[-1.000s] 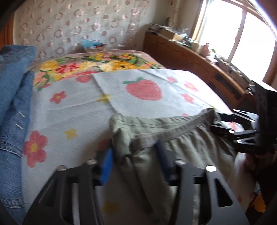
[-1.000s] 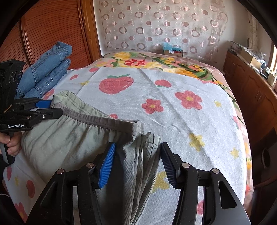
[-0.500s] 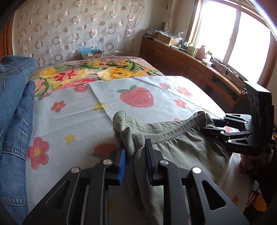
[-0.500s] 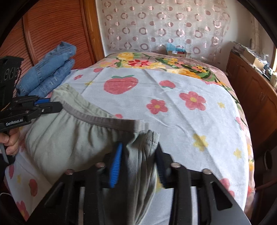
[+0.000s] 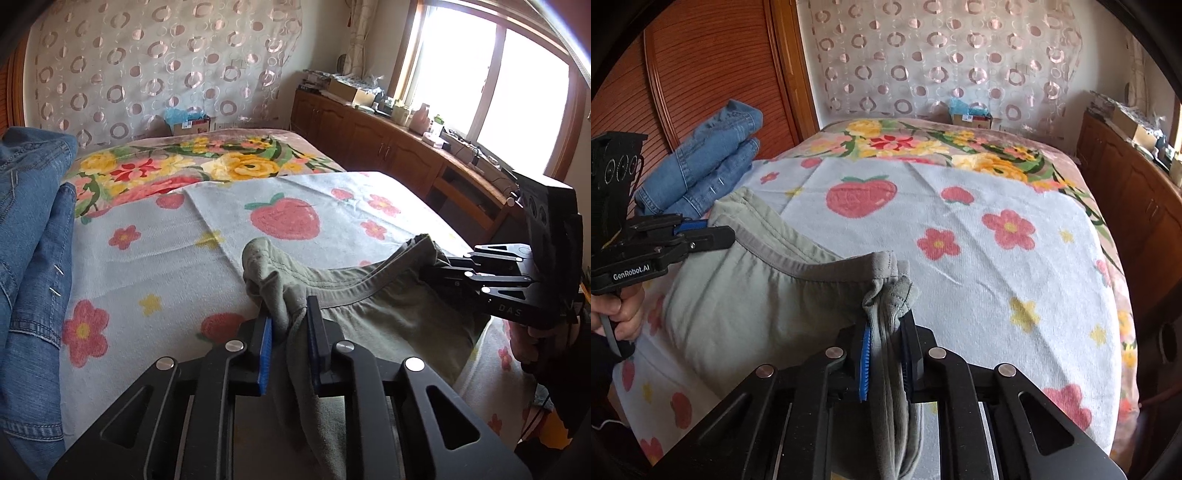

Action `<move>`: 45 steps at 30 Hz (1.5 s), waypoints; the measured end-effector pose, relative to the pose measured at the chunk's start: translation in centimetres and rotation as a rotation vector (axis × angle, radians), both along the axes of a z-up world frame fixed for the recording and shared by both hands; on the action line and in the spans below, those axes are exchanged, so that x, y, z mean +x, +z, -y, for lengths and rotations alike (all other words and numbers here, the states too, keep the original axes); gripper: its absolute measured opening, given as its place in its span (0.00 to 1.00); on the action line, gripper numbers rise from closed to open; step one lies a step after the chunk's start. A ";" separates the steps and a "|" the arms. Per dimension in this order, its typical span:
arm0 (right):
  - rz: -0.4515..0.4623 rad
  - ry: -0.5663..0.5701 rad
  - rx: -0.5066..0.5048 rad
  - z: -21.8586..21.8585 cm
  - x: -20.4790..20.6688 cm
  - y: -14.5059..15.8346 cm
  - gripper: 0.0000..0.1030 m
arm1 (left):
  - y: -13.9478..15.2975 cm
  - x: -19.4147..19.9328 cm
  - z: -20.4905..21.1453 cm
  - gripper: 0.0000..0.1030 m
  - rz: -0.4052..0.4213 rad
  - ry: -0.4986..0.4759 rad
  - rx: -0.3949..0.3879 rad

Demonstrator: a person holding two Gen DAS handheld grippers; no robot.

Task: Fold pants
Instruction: 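Close the left tool on the folded grey-green pants edge, then lift the folded pants with the left tool and carry toward the jeans stack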

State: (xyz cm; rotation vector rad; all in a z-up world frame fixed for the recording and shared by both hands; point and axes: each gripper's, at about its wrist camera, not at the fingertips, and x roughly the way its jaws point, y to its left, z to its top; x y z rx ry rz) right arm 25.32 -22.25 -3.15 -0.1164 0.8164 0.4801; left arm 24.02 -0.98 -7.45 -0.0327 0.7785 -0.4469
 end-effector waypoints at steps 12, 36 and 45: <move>0.110 0.032 0.015 -1.5 -0.5 3.7 0.12 | 4.3 -0.8 -0.7 0.15 0.097 0.025 -0.009; 0.339 0.232 0.152 -7.0 2.5 9.0 0.12 | 13.1 -3.8 -9.5 0.14 0.321 0.286 0.114; 0.359 0.310 0.221 -7.1 6.6 6.5 0.12 | 14.1 -4.7 -12.0 0.14 0.358 0.378 0.169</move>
